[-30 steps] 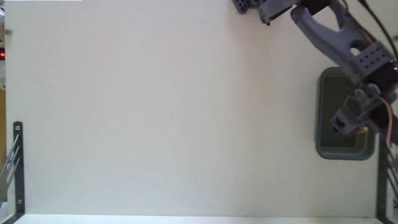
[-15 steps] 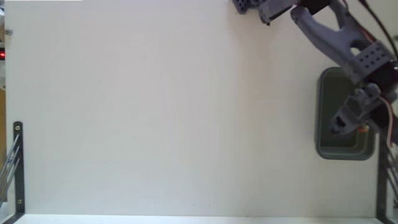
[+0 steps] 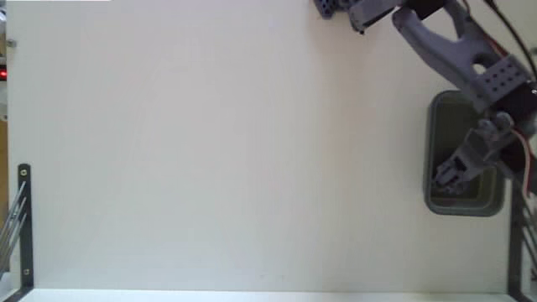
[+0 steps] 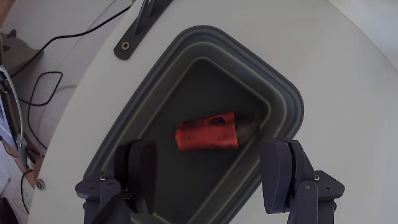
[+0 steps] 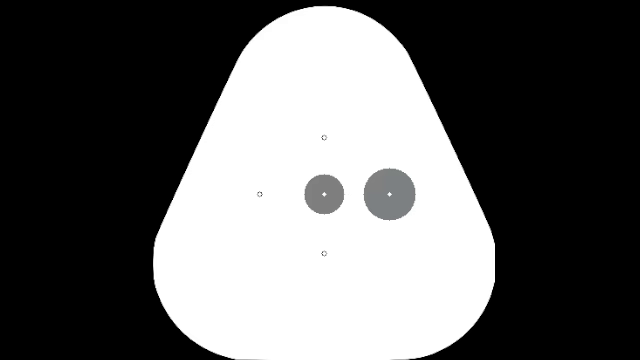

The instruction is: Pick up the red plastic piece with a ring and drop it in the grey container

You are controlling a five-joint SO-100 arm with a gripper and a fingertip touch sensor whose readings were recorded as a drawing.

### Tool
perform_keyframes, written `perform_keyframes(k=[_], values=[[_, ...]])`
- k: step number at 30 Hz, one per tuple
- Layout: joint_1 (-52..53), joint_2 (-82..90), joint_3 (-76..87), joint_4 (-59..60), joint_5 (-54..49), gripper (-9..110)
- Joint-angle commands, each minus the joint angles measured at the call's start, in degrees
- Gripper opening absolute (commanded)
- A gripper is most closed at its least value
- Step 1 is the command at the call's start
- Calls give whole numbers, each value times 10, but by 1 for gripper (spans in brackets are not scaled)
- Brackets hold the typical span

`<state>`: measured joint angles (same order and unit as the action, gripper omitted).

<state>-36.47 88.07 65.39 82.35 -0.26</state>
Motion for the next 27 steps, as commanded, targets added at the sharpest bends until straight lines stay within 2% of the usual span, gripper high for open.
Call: perform_keyframes(k=[1,27], values=[[-9,50,5,-7,3,110],[16,83,37,-6,3,110]])
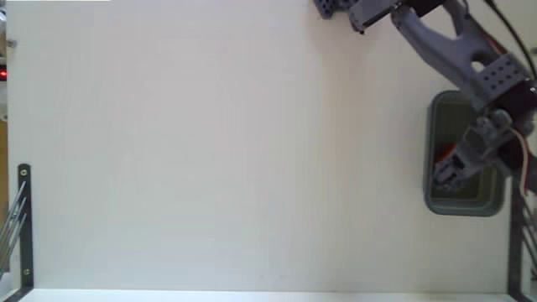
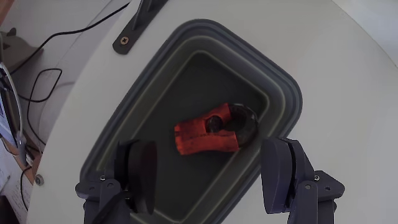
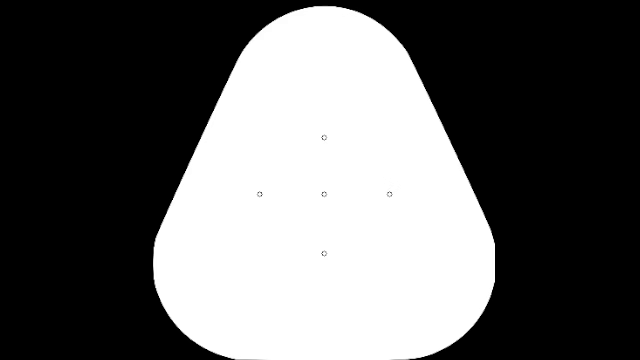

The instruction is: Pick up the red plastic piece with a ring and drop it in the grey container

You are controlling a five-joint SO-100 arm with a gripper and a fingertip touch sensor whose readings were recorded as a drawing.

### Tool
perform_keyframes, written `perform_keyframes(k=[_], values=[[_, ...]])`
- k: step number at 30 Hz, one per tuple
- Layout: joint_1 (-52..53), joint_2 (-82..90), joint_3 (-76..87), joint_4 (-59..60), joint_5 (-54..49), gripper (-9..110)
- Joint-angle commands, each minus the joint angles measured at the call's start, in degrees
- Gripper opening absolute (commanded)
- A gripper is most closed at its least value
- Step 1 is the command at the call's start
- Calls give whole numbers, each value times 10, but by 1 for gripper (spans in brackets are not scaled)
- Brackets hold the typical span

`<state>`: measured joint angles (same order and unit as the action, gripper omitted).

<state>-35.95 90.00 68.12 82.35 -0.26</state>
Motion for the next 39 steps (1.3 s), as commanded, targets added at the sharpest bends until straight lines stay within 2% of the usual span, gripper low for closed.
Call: perform_keyframes(k=[1,39], values=[[14,69,15,-6,3,110],[226,346,290,-5,3,110]])
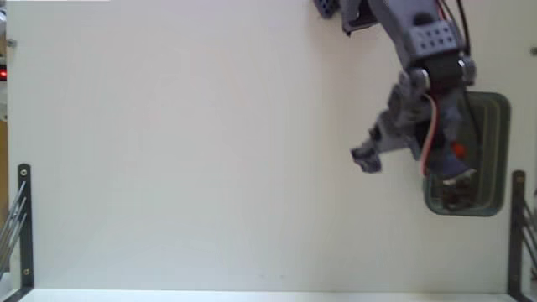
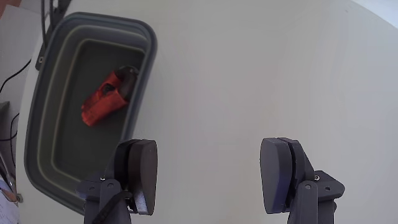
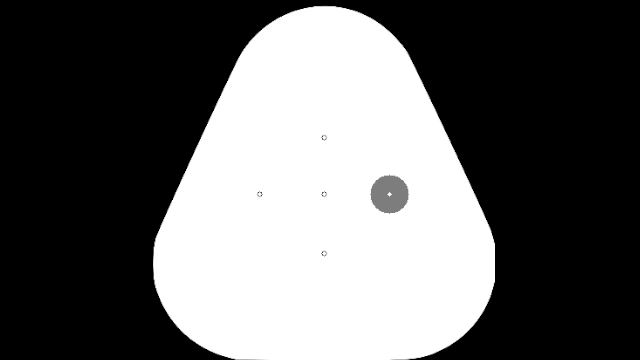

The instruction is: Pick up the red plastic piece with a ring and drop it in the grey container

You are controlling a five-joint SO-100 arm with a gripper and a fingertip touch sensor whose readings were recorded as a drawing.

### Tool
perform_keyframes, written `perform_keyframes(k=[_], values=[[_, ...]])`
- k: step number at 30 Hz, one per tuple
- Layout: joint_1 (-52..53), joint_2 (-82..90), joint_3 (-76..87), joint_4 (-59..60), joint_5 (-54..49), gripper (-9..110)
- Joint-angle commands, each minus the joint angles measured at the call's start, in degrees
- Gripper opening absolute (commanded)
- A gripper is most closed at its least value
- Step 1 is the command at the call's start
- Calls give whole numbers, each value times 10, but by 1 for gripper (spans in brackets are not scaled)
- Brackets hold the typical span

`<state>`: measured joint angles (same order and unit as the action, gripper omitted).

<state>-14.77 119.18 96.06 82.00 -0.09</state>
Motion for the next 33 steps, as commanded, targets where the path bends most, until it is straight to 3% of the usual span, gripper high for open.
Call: perform_keyframes(k=[1,33], values=[[18,60,17,-1,1,110],[146,228,183,0,1,110]])
